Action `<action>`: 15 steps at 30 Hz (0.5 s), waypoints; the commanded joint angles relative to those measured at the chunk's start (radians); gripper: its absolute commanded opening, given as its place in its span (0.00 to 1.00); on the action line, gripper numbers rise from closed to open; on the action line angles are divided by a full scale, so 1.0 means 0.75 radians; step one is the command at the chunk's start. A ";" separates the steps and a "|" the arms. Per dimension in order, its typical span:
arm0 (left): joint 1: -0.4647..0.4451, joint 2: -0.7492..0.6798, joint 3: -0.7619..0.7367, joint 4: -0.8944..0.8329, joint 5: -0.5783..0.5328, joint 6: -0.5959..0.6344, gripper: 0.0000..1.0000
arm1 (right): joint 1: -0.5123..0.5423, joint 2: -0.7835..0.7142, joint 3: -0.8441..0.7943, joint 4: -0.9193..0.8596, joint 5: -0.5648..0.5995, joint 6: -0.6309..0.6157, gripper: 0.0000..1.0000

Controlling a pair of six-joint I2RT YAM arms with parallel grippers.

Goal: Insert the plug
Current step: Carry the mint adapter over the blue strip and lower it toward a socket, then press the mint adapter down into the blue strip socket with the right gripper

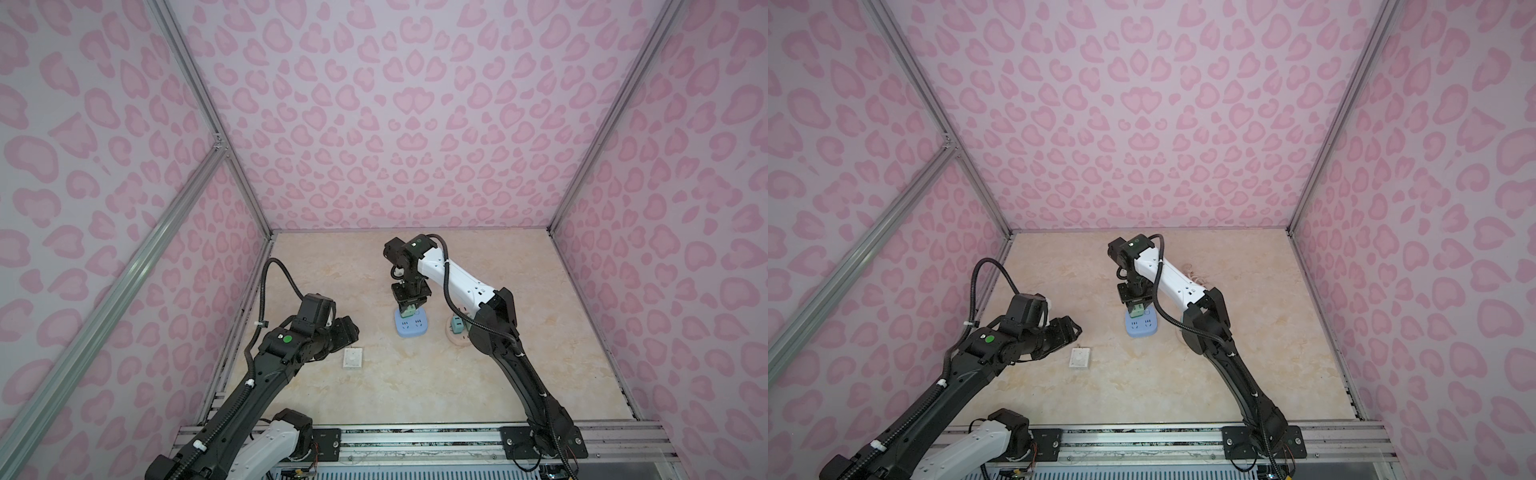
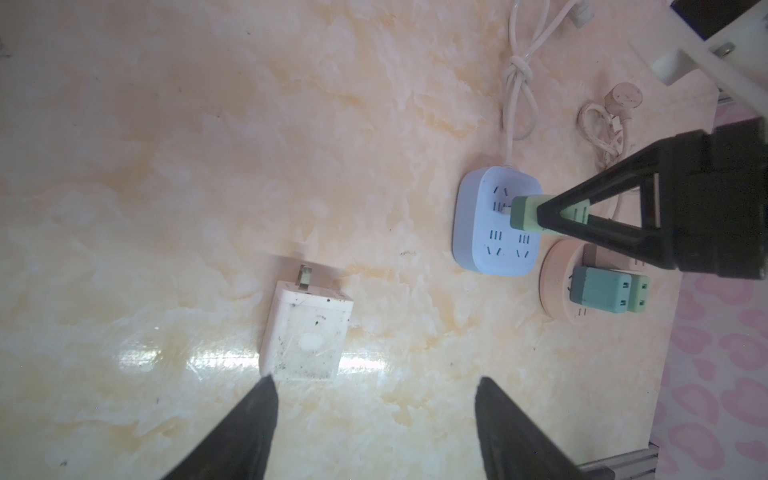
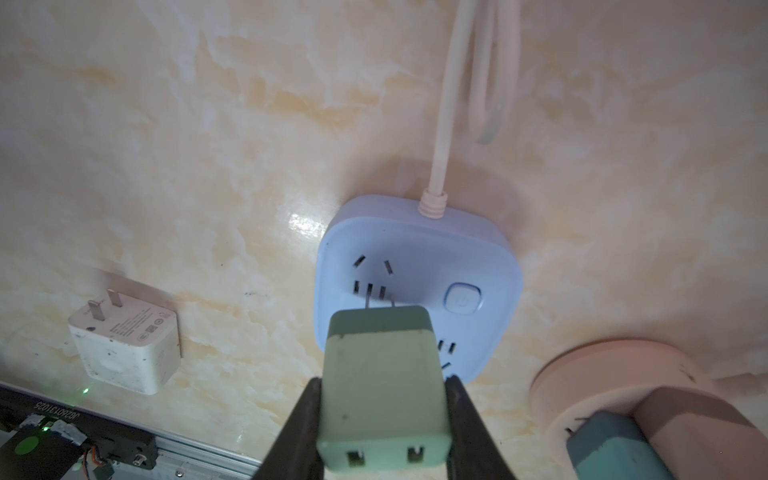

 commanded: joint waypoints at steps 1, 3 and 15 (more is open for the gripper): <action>-0.001 -0.005 -0.012 0.024 -0.016 0.020 0.77 | 0.005 0.025 0.003 -0.001 0.001 0.013 0.00; -0.001 -0.004 -0.013 0.023 -0.017 0.020 0.77 | 0.005 0.028 0.003 0.001 0.002 0.013 0.00; -0.001 0.008 -0.021 0.037 -0.024 0.030 0.77 | 0.017 0.059 0.005 0.006 -0.016 0.019 0.00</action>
